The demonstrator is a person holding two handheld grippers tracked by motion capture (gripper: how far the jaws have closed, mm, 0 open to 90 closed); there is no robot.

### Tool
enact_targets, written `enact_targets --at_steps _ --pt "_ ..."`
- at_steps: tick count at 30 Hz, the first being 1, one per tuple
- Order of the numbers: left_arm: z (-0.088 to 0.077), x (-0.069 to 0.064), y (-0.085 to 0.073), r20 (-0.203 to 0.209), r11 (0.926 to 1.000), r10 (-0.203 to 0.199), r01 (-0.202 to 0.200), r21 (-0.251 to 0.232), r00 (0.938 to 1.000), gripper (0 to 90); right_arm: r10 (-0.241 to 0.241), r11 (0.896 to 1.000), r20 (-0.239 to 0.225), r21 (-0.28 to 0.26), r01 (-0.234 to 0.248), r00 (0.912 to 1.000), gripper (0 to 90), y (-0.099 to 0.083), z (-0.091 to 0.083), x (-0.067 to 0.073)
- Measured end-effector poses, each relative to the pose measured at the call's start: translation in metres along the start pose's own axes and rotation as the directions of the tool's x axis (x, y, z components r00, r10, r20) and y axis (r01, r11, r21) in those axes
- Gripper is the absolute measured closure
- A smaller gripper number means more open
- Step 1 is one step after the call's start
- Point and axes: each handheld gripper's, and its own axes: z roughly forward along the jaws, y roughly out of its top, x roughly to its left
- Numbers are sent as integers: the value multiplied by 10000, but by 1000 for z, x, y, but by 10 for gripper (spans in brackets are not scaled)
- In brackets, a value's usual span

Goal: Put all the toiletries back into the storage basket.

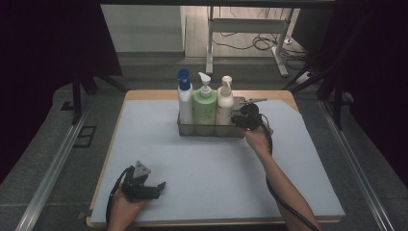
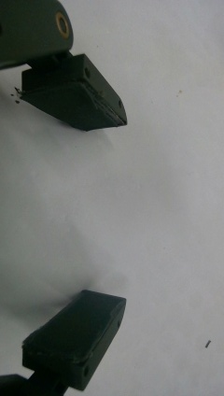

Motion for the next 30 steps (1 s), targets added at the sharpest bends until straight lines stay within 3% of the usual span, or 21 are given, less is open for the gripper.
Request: enact_targets --at_steps 8,16,25,30 --pt "0 0 0 -4 10000 3 -3 -2 10000 121 -233 9994 -42 -237 232 9997 636 -3 -12 -2" --pt "0 0 0 -5 10000 -5 5 -10 10000 122 -493 9982 -383 -373 479 9981 481 -5 -29 -1" --pt "0 0 0 -4 10000 -5 5 -12 10000 122 -1222 9916 -465 -474 1200 9914 368 -10 -49 4" --pt "0 0 0 -6 10000 -5 5 -12 10000 121 -1387 9896 -698 -494 1354 9879 300 -16 -57 5"
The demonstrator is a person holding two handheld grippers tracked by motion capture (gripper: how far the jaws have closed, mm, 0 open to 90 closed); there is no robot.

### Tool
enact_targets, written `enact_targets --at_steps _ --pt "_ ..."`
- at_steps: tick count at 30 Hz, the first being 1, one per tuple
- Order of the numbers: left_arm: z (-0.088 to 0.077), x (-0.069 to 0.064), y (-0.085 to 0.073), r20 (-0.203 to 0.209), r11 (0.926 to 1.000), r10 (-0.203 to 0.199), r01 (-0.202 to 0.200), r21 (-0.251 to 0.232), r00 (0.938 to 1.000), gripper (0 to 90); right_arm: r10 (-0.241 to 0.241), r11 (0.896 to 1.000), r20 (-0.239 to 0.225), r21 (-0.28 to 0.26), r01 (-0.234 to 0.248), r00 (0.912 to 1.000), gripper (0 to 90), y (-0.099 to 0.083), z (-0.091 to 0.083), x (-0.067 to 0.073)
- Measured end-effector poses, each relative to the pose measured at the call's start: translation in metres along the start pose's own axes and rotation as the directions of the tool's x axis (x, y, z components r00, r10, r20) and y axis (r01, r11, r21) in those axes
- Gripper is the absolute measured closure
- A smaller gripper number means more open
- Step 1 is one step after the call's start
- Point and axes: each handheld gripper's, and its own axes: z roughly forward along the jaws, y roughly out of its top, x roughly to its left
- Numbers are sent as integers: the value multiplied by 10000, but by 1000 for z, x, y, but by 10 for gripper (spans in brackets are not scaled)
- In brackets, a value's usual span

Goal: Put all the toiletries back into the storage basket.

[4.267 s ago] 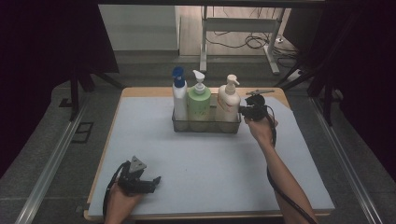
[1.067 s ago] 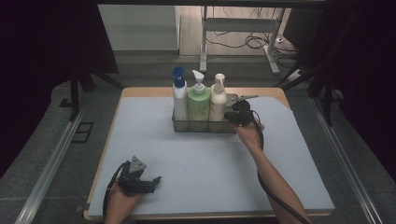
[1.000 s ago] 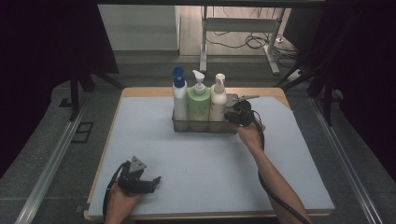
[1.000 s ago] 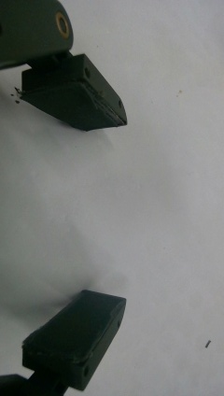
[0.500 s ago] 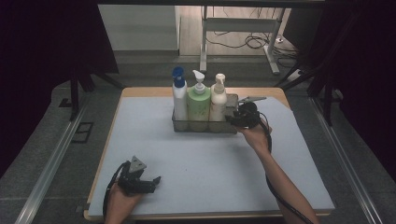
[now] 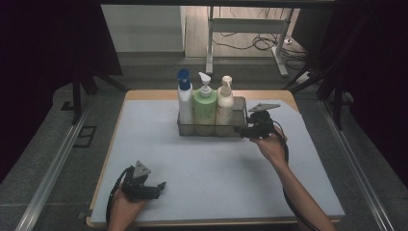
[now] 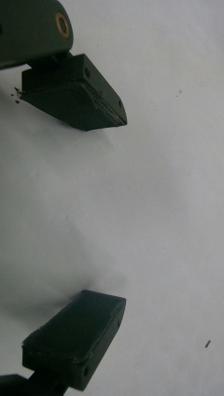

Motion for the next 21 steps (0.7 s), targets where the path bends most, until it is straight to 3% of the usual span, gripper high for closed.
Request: enact_targets --at_steps 7,21 --pt "0 0 0 0 10000 -1 1 -3 10000 122 -393 9992 -257 41 395 9989 145 -8 -10 6" --pt "0 0 0 -4 10000 -1 1 -3 10000 122 -939 9954 -443 141 947 9946 2 -29 -37 13"
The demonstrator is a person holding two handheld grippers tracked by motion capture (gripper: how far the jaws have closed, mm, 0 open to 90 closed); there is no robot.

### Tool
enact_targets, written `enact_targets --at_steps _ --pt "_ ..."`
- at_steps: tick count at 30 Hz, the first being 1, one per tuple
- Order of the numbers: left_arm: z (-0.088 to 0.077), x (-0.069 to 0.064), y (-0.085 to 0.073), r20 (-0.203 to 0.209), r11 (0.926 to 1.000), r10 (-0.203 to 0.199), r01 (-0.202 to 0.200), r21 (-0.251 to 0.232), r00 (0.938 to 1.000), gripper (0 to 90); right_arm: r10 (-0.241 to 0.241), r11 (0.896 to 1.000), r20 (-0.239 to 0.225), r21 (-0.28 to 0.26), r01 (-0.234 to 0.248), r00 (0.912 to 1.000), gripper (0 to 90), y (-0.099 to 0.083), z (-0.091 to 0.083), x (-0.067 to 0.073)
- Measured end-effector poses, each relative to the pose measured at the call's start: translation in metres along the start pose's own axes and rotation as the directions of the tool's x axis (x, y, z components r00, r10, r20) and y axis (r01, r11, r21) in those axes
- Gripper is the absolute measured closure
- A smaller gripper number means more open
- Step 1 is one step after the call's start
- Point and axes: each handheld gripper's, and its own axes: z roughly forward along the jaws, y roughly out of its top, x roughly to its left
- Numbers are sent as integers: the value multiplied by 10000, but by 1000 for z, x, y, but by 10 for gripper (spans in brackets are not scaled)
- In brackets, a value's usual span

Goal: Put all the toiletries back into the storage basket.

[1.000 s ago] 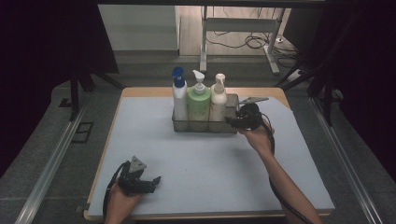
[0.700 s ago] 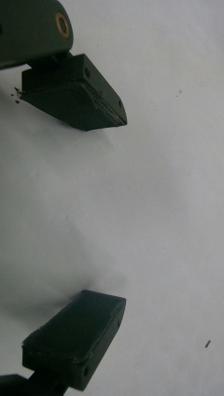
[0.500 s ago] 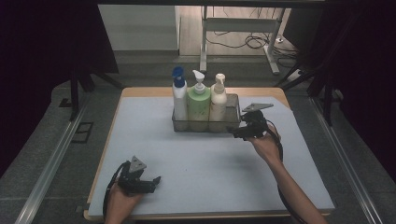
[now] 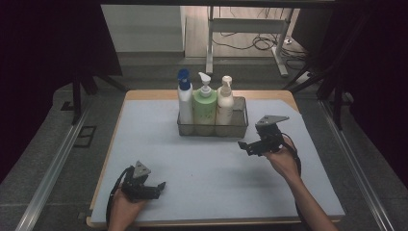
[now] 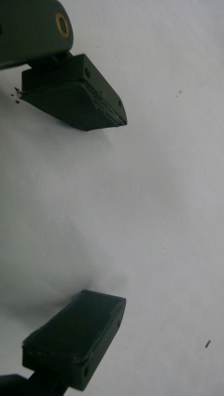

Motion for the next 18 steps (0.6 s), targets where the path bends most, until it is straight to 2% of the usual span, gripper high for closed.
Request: enact_targets --at_steps 5,12,18 --pt "0 0 0 -1 10000 0 0 1 10000 122 -261 9997 99 -32 262 9996 0 -9 -8 1" --pt "0 0 0 -7 10000 3 -3 -3 10000 122 -16 10000 16 3 16 10000 0 -25 -22 2" --pt "0 0 0 -7 10000 4 -4 -4 10000 122 -96 9998 74 202 94 9999 0 -40 -31 6"
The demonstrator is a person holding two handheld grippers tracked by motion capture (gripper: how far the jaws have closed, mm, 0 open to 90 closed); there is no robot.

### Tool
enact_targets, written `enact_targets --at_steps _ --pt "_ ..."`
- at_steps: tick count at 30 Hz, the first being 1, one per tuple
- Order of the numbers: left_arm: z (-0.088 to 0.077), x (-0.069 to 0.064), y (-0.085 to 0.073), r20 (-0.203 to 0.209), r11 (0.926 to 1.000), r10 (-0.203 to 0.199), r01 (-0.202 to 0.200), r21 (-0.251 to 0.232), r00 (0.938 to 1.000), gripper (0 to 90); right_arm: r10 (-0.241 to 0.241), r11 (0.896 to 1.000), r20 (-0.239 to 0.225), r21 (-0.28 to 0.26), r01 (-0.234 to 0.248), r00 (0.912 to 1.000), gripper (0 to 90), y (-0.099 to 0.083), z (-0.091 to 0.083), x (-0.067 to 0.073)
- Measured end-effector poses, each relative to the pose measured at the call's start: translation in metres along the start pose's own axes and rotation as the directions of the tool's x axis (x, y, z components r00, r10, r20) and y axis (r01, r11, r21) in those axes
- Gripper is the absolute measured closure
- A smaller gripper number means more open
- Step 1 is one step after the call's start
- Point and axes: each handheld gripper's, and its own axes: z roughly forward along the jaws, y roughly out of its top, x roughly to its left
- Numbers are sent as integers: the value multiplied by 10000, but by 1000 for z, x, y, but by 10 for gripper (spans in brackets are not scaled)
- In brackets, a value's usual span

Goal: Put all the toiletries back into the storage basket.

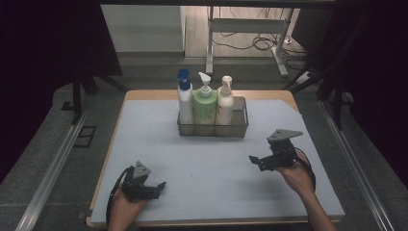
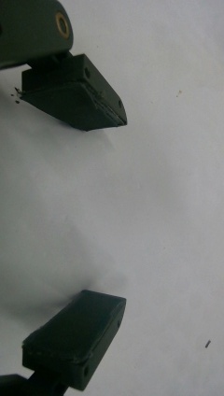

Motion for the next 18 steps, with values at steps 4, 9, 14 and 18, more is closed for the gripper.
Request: enact_targets --at_steps 4,9,14,18 --pt "0 0 0 -2 10000 -1 1 -2 10000 122 41 10000 45 -8 -41 10000 0 -12 -3 2" --pt "0 0 0 -6 10000 -3 3 -9 10000 122 10 9998 45 214 -11 10000 0 -28 -3 8" --pt "0 0 0 -10 10000 -1 1 -10 10000 122 -12 9994 91 332 9 10000 0 -42 -1 12" --pt "0 0 0 -8 10000 -1 1 -11 10000 122 128 9992 25 389 -129 9999 0 -54 3 14"
